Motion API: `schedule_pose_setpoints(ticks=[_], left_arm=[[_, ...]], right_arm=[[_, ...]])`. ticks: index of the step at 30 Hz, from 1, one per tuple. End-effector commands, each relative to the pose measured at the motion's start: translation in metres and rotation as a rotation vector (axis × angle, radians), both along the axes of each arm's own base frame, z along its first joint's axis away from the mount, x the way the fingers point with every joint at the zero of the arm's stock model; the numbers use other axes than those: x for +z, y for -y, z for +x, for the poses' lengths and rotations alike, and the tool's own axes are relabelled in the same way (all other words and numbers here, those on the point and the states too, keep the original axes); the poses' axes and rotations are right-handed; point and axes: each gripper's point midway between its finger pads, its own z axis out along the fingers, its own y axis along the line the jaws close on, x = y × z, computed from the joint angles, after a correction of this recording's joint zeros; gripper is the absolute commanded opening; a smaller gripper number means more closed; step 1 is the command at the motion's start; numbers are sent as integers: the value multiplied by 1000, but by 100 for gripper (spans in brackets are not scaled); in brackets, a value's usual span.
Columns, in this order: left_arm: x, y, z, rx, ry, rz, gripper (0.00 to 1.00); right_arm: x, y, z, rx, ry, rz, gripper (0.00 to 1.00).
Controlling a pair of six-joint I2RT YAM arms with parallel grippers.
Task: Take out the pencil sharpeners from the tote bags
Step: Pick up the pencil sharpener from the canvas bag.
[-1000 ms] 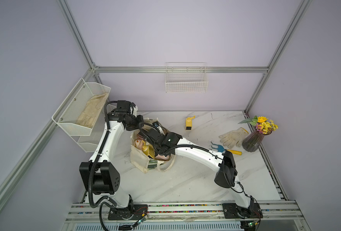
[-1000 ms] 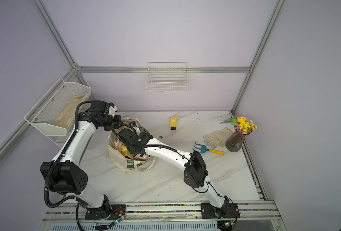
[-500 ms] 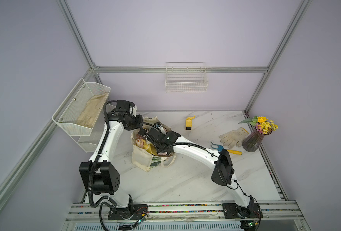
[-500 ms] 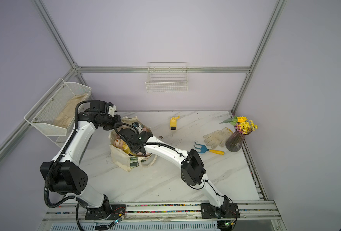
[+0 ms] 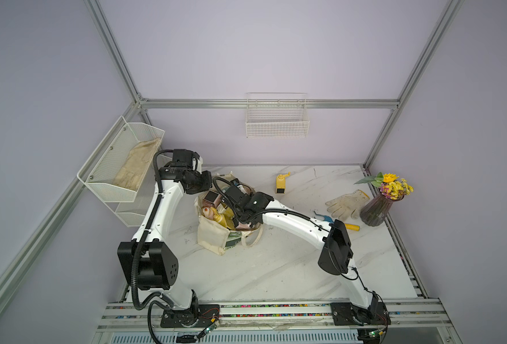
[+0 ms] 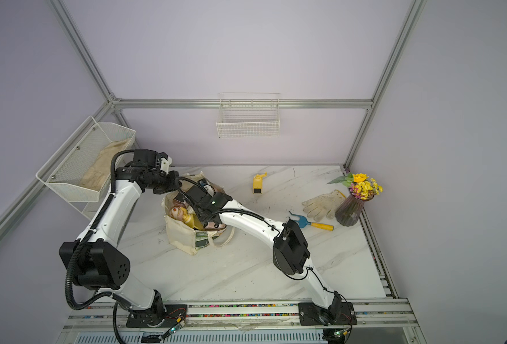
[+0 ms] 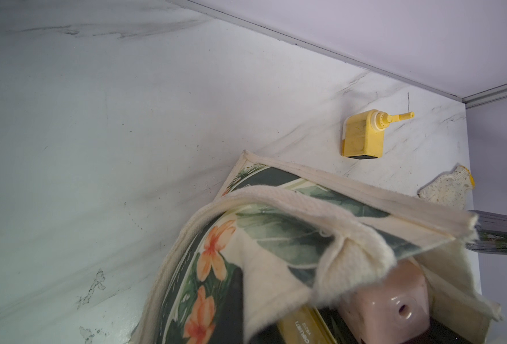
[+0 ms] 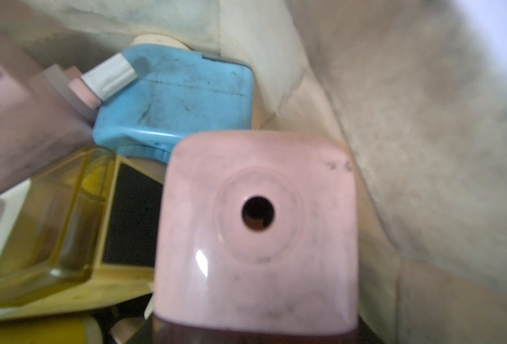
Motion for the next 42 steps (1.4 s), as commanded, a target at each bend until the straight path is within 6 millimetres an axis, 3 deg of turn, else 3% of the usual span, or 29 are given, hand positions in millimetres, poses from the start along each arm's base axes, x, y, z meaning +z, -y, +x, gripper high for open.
schedule_pose_setpoints(ticks=[1, 6, 16, 21, 26, 30, 34, 36, 42], left_arm=[[23, 0, -4, -10, 81, -4, 0], [21, 0, -3, -9, 76, -4, 0], [21, 0, -3, -8, 76, -4, 0], [21, 0, -3, -8, 76, -4, 0], [21, 0, -3, -8, 76, -4, 0], [20, 0, -3, -7, 73, -1, 0], [22, 0, -3, -10, 78, -4, 0], [20, 0, -3, -7, 75, -1, 0], [19, 0, -3, -7, 69, -2, 0]], right_arm=[[71, -10, -1, 74, 111, 195, 23], [112, -13, -14, 177, 198, 320, 21], [158, -12, -37, 305, 306, 491, 18], [195, 4, -44, 301, 405, 568, 18], [214, 32, -33, 214, 475, 599, 17], [215, 62, -16, 134, 488, 620, 18], [206, 106, 12, 15, 483, 634, 18], [194, 127, 27, -36, 467, 652, 18], [147, 166, 57, -165, 410, 634, 18]])
